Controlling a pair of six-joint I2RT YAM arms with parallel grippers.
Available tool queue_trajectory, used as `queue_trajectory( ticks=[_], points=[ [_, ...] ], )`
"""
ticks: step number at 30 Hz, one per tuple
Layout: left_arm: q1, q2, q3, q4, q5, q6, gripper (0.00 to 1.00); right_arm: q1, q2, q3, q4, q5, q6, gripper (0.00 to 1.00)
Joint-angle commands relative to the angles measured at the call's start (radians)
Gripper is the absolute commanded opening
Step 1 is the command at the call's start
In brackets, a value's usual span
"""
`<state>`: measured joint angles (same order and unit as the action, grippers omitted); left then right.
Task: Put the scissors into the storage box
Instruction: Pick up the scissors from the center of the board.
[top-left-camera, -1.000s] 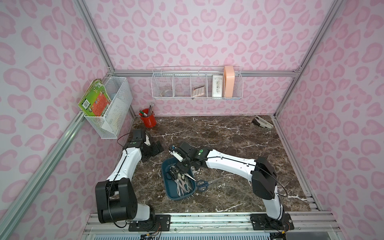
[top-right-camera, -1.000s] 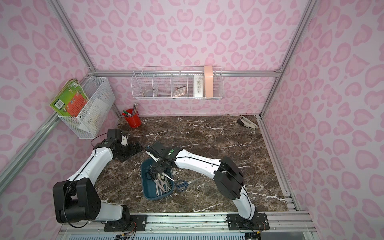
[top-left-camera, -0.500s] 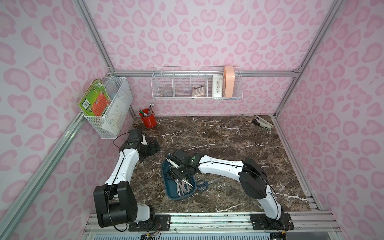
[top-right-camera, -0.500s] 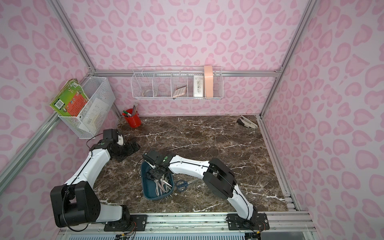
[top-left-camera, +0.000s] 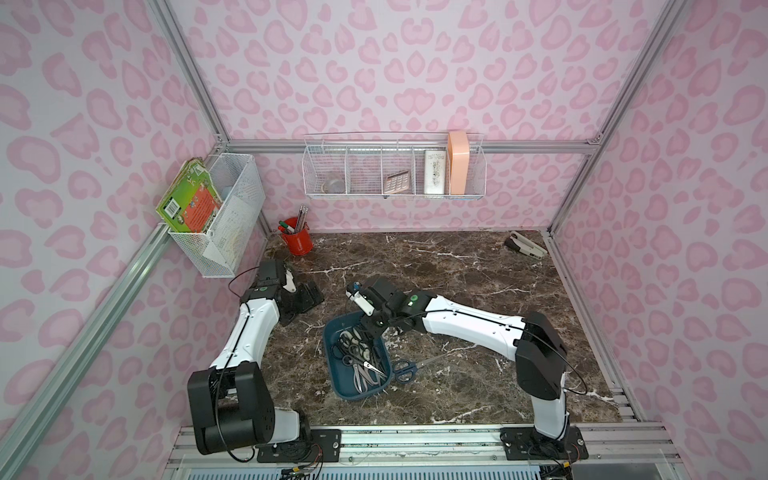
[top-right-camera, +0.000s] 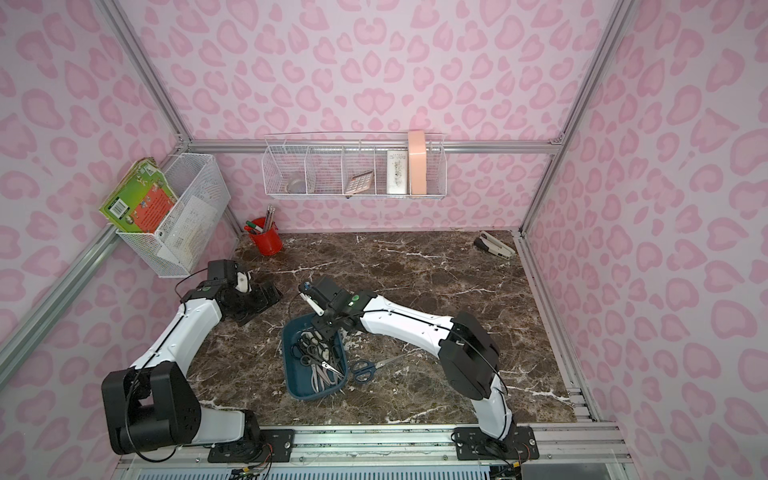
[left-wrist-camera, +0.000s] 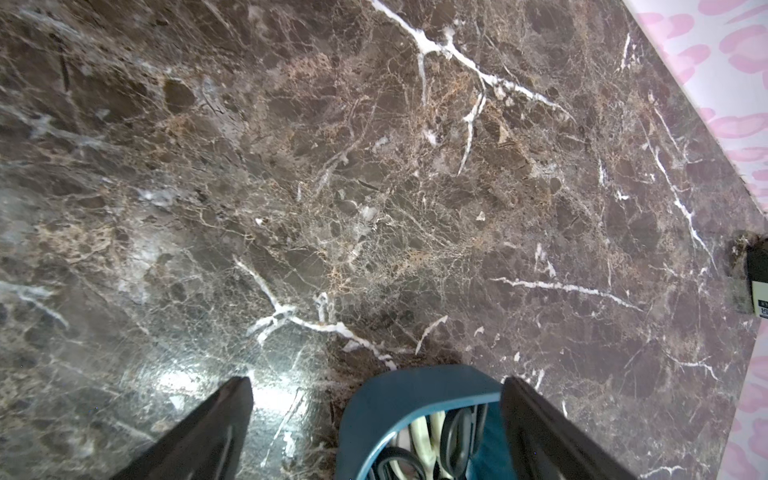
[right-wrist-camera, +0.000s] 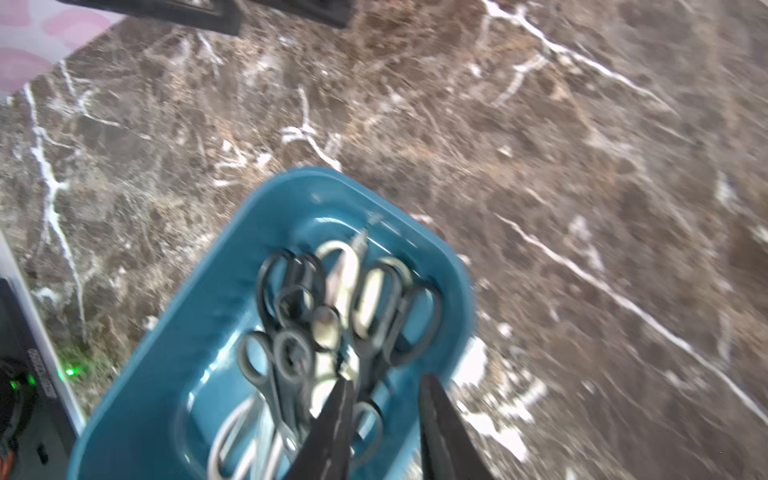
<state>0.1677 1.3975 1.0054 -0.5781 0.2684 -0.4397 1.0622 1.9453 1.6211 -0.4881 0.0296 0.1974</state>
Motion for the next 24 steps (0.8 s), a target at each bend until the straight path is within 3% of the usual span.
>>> queue_trajectory(
  ticks=[1, 11, 14, 16, 24],
  points=[
    [-0.009, -0.004, -0.008, 0.021, 0.044, 0.006, 0.98, -0.041, -0.073, -0.112, 0.012, -0.030, -0.014, 0.29],
    [-0.123, 0.008, -0.012, 0.021, 0.041, 0.004, 0.98, -0.042, -0.200, -0.463, 0.034, -0.105, -0.056, 0.29],
    [-0.135, 0.005, -0.017, 0.020, 0.043, -0.001, 0.98, -0.005, -0.186, -0.487, 0.043, -0.095, -0.064, 0.30],
    [-0.138, 0.006, -0.016, 0.019, 0.040, 0.002, 0.98, 0.021, -0.163, -0.485, 0.043, -0.068, -0.073, 0.36],
    [-0.140, 0.012, -0.011, 0.010, 0.022, 0.009, 0.98, 0.030, -0.100, -0.445, 0.057, -0.028, -0.081, 0.35]
  ],
)
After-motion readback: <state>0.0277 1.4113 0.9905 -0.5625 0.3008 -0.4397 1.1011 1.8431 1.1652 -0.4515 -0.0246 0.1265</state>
